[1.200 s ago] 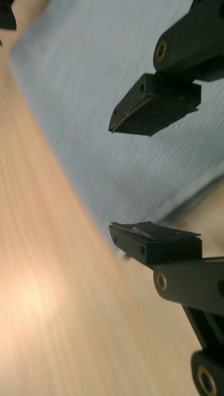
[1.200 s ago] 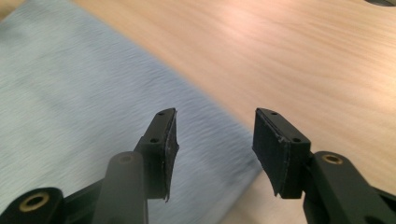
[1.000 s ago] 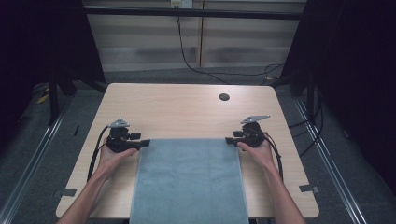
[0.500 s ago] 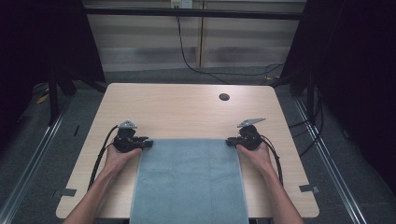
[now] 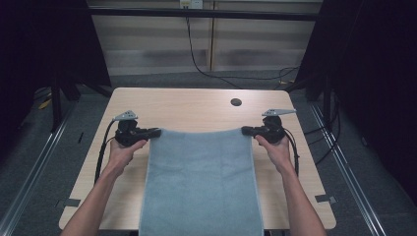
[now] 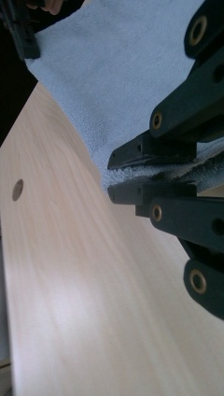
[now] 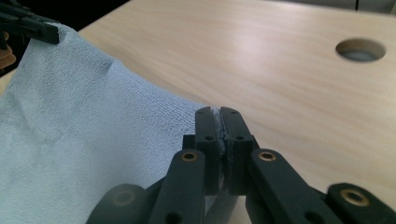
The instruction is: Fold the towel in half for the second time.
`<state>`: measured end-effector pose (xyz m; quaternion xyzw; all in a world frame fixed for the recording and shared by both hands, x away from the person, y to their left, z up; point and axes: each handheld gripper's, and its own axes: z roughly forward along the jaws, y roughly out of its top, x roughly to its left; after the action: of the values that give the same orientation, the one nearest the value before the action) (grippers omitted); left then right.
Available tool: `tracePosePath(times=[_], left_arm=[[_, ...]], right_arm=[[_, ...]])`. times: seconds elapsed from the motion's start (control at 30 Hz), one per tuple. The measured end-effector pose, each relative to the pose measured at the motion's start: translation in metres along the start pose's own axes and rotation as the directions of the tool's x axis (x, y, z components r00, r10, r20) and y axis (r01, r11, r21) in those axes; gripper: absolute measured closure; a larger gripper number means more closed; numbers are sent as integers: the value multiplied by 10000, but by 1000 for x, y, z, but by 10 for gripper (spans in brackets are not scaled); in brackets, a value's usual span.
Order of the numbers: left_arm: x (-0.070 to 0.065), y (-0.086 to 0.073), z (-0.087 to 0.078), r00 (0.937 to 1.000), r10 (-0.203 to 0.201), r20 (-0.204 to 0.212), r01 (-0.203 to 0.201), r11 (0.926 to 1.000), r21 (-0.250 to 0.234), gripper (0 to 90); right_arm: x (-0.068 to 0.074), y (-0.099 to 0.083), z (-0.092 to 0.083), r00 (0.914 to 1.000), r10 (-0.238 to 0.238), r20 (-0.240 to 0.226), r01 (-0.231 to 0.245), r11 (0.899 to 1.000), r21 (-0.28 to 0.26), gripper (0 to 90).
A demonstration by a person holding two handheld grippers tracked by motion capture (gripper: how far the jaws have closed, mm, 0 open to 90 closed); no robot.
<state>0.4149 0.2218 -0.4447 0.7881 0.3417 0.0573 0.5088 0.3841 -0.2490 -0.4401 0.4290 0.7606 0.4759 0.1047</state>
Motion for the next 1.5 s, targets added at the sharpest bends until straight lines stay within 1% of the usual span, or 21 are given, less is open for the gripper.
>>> tracePosePath(times=[0.17, 0.2, 0.3, 0.37, 0.43, 0.47, 0.53, 0.6, 0.7, 0.73, 0.87, 0.93, 1.03, 1.13, 1.17, 1.27, 1.33, 1.37, 1.4, 1.47, 1.5], left_arm=[[-1, 28, -14, 9997, 229, -63, -232, 9981, -569, 826], [-1, 34, -17, 9997, 208, -87, -213, 9973, -705, 827], [-3, 50, -26, 9989, 385, -284, -414, 9932, -1089, 827], [-8, 56, -31, 9964, 486, -688, -577, 9889, -1370, 829], [-12, 55, -32, 9966, 548, -611, -629, 9881, -1401, 831], [-13, 52, -33, 9967, 531, -608, -613, 9879, -1426, 831], [-14, 44, -34, 9962, 595, -629, -675, 9886, -1342, 832], [-16, 36, -37, 9975, 560, -436, -615, 9888, -1357, 832], [-24, 22, -45, 9984, 530, -186, -550, 9899, -1310, 831], [-28, 16, -48, 9985, 552, -18, -549, 9899, -1307, 831], [-46, -4, -57, 9976, 646, 257, -614, 9922, -1088, 830], [-58, -16, -62, 9954, 889, 362, -861, 9935, -742, 830], [-69, -30, -70, 9941, 946, 536, -909, 9936, -664, 829], [-78, -43, -75, 9934, 862, 762, -819, 9949, -581, 828], [-82, -49, -76, 9939, 785, 770, -740, 9955, -589, 826], [-90, -65, -76, 9928, 652, 1005, -624, 9976, -302, 820], [-92, -74, -74, 9910, 516, 1238, -532, 9985, 99, 813], [-94, -80, -73, 9908, 636, 1191, -679, 9972, 325, 810], [-95, -85, -73, 9896, 525, 1336, -599, 9969, 517, 809], [-97, -95, -74, 9878, 431, 1496, -542, 9960, 708, 806], [-99, -99, -74, 9874, 406, 1530, -538, 9951, 834, 804]], right_arm=[[0, 21, -16, 9997, -175, 151, 182, 9987, -475, 872], [1, 26, -19, 9996, -191, 189, 201, 9982, -572, 871], [2, 43, -29, 9989, -352, 299, 377, 9956, -862, 872], [5, 54, -34, 9980, -519, 356, 552, 9936, -982, 872], [8, 60, -39, 9976, -627, 285, 659, 9893, -1304, 872], [10, 60, -41, 9978, -627, 197, 649, 9870, -1471, 872], [14, 56, -41, 9970, -762, 145, 775, 9866, -1437, 873], [19, 47, -43, 9956, -938, 33, 934, 9865, -1345, 873], [26, 32, -52, 9931, -1156, -198, 1116, 9830, -1459, 873], [28, 27, -56, 9922, -1219, -243, 1170, 9823, -1466, 873], [40, 6, -68, 9872, -1550, -378, 1493, 9810, -1238, 872], [47, -5, -75, 9851, -1658, -457, 1596, 9804, -1152, 872], [58, -19, -84, 9822, -1781, -602, 1705, 9788, -1133, 871], [70, -35, -91, 9775, -2016, -617, 1972, 9778, -713, 871], [72, -41, -92, 9772, -2022, -640, 1984, 9782, -609, 871], [78, -59, -94, 9783, -1948, -707, 1932, 9808, -283, 869], [82, -72, -95, 9792, -1847, -837, 1847, 9828, -88, 866], [83, -76, -95, 9792, -1848, -839, 1857, 9826, 24, 863], [86, -83, -96, 9778, -1829, -1019, 1861, 9823, 223, 858], [91, -95, -96, 9737, -1979, -1131, 2067, 9757, 726, 852], [92, -101, -97, 9740, -1898, -1235, 2009, 9759, 852, 841]])
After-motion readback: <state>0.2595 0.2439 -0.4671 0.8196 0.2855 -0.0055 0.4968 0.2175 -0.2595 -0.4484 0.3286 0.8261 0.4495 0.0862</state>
